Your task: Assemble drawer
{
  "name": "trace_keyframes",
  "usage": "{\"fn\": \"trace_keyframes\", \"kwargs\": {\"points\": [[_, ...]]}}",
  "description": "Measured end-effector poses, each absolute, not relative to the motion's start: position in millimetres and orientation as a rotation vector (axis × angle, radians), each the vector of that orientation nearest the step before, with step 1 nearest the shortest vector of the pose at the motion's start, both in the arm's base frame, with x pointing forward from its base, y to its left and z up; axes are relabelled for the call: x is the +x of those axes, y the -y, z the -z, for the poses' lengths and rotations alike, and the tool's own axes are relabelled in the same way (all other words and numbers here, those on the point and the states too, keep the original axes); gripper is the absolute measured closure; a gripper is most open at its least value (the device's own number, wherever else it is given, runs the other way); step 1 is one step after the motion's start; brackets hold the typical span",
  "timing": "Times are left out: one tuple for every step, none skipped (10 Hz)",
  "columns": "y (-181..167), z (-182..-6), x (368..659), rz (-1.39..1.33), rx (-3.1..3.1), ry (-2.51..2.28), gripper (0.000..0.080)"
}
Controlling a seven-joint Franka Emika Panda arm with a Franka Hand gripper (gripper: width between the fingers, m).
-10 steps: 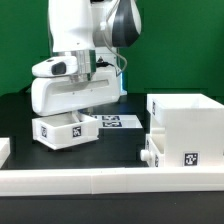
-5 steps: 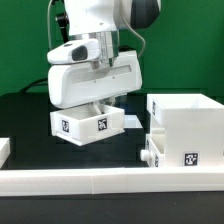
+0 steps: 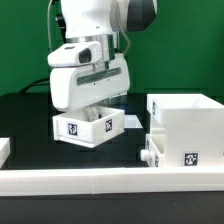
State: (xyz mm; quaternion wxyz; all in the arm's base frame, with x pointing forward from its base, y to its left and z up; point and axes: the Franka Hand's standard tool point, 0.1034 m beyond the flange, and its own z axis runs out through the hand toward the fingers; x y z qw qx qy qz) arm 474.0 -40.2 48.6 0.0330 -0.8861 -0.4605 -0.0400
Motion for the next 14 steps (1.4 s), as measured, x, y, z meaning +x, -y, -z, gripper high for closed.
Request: {"fn": "trace_keyframes", "kwargs": {"points": [[44, -51.8, 479, 0.133, -2.684, 1.522, 0.0758], [49, -53.9, 482, 0.134, -2.606, 1.682, 0.0758], [53, -55.1, 483, 0.131, -2.549, 1.791, 0.0758], [53, -53.5, 482, 0.124, -2.486, 1.885, 0.0758], [54, -52.4, 481, 0.12, -2.431, 1.96, 0.0758], [55, -51.8, 481, 0.115, -2.385, 2.022, 0.0758], [56, -51.4, 481, 0.11, -2.3, 2.127, 0.0758], [55, -53.2, 486, 0.1, -2.288, 2.131, 0.0758], [51, -55.9, 497, 0.101, -2.283, 2.13, 0.0758], [46, -58.9, 512, 0.097, -2.267, 2.134, 0.0758], [44, -63.8, 524, 0.099, -2.258, 2.14, 0.0758], [44, -66.9, 528, 0.098, -2.258, 2.142, 0.0758], [44, -64.7, 524, 0.07, -2.245, 2.128, 0.0758], [44, -63.5, 523, 0.061, -2.24, 2.124, 0.0758]]}}
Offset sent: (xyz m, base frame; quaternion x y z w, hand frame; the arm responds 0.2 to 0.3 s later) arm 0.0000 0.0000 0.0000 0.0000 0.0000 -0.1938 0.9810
